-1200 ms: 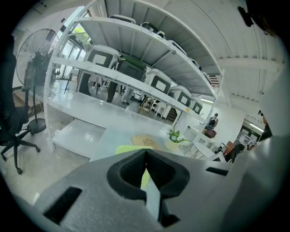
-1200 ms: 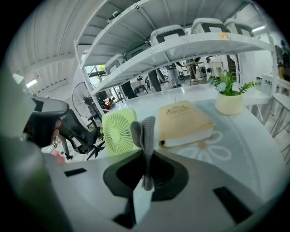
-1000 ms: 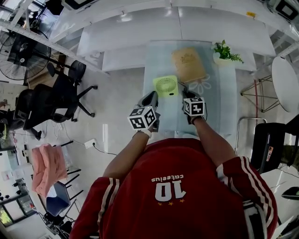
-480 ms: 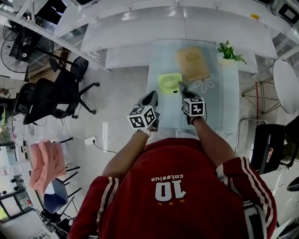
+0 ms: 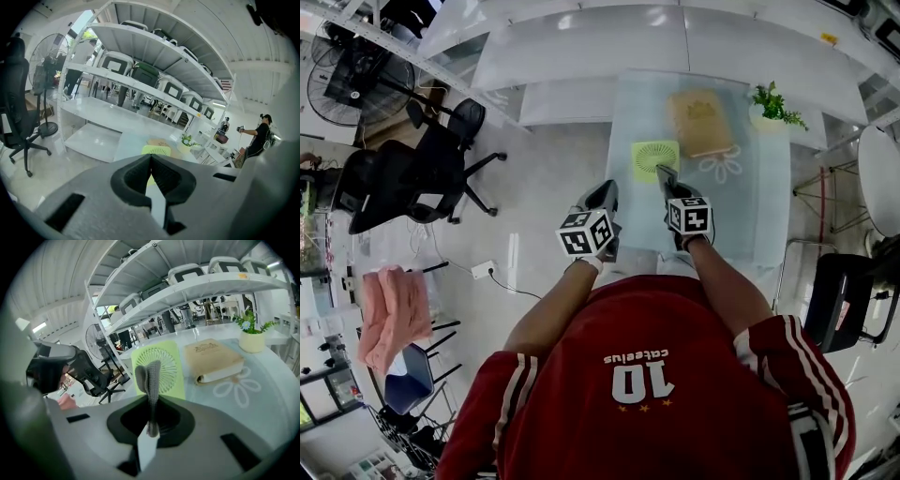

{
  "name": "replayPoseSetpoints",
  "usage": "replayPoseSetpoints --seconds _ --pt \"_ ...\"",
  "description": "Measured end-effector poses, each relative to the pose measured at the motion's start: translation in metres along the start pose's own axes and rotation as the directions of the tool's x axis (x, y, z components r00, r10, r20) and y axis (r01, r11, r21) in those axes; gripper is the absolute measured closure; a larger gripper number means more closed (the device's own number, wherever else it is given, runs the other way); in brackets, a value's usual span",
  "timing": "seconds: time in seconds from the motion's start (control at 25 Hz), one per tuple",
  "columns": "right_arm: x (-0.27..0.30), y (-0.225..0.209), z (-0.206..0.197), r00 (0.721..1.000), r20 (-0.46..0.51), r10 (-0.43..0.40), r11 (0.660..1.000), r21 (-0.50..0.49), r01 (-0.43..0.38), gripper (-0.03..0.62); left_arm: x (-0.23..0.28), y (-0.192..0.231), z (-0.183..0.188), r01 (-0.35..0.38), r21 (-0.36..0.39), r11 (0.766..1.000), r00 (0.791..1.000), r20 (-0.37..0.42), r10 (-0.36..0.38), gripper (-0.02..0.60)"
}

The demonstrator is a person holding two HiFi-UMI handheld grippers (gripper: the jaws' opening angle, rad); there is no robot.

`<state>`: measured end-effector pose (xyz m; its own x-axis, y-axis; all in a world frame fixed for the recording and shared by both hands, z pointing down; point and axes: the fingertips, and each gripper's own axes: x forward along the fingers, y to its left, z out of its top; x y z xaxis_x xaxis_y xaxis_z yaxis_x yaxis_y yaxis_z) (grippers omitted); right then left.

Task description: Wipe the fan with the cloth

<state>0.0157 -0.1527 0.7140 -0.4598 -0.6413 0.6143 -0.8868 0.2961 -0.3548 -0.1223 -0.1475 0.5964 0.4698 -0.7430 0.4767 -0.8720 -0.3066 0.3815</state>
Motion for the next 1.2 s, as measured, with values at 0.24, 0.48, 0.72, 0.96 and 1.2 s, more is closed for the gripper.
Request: replayPoseSetpoints --seconds 0.24,0.48,0.72,0.96,1.2 --pt "0.016 0.021 -0.005 0.999 -0.016 0.036 0.999 -0.011 -0.037 0.572 -0.013 0.021 -0.004 -0.037 -0.018 0.999 0.999 -0.003 0.037 0.575" --pt "0.035 0.038 -0.006 0.997 -0.037 0.066 0.998 -0.01 -0.067 0.572 -0.016 0.035 0.002 -0.034 -0.021 0.999 0.999 0.006 0.034 0.575" --pt "0.053 0.049 -0.01 0.995 -0.067 0.08 0.997 -0.007 -0.081 0.572 -0.016 0.043 0.002 -0.023 -0.008 1.0 1.0 -0.007 0.023 0.575" --pt "0.065 0.05 -0.013 0.994 -0.084 0.068 0.998 0.011 -0.068 0.572 -0.017 0.055 0.001 -0.035 -0.012 0.999 0.999 -0.017 0.035 0.575" --pt "0.074 0.037 -0.017 0.994 -0.103 0.029 1.0 0.008 -0.028 0.572 -0.015 0.059 0.004 -0.038 0.01 0.999 0.999 -0.011 0.039 0.575"
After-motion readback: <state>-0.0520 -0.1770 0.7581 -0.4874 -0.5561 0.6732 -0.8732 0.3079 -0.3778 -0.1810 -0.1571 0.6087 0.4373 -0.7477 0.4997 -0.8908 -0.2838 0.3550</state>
